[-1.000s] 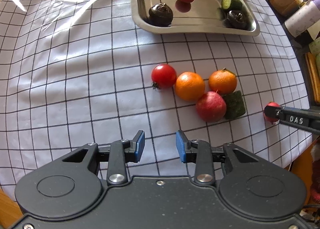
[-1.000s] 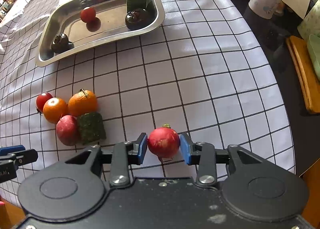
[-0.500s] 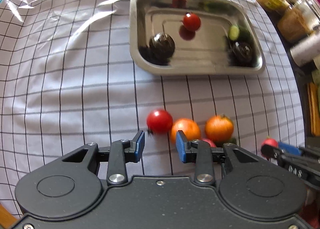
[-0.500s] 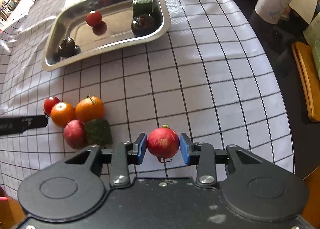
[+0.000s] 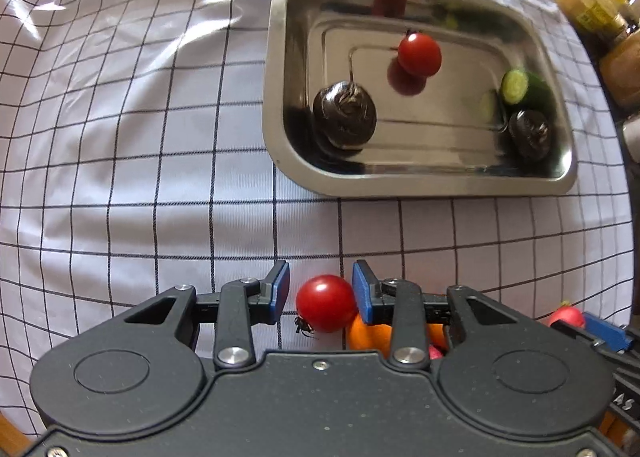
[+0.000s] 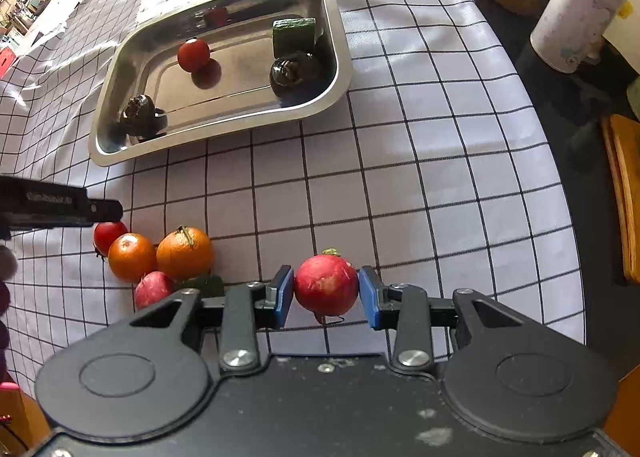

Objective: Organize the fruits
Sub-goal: 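Grasp the red cherry tomato with left tool while right tool holds the radish, then lift the cherry tomato and radish and carry both over the tray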

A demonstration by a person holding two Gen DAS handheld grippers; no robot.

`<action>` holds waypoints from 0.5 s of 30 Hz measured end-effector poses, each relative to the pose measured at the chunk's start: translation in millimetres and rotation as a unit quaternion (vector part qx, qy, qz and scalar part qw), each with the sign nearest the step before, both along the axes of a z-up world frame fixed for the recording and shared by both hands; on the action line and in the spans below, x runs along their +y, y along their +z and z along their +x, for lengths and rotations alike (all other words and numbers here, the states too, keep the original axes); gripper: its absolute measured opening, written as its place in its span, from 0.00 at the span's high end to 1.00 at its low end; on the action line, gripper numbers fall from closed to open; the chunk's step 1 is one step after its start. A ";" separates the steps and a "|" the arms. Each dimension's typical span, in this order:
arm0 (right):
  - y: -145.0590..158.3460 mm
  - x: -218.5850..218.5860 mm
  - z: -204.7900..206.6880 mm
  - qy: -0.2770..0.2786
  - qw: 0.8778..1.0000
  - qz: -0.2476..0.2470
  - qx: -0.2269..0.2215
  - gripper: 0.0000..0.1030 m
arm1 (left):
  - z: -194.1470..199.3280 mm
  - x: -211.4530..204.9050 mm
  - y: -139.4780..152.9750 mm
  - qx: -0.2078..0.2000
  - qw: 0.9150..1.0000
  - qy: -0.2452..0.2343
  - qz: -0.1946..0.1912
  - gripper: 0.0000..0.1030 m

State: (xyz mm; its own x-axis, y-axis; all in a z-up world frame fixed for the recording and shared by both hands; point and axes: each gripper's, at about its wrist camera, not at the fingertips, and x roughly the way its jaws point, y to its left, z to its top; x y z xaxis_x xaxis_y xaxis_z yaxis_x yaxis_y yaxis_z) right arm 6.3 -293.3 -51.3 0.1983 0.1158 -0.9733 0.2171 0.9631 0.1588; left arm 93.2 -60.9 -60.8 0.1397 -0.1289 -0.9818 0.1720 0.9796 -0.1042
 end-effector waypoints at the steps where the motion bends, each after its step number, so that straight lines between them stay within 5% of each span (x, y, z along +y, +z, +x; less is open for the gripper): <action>1: -0.3 -0.6 1.4 0.001 1.000 0.001 0.001 0.63 | -0.1 -0.6 -1.9 0.002 1.000 0.000 0.000 0.53; 8: -2.2 0.3 5.6 0.005 1.000 0.003 0.004 0.63 | -1.0 -2.7 -12.7 0.014 1.000 0.003 0.007 0.49; 15: 1.4 3.5 -1.6 0.002 1.000 0.002 0.002 0.63 | 2.7 3.4 -12.9 0.023 0.999 0.011 -0.022 0.59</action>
State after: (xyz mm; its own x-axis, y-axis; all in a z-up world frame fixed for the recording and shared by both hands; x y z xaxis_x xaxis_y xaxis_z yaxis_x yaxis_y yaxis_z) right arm 4.7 -289.8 -50.0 0.1938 0.1206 -0.9736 0.2149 0.9631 0.1621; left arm 95.9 -57.5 -73.6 0.0980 -0.1704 -0.9805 0.1454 0.9771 -0.1553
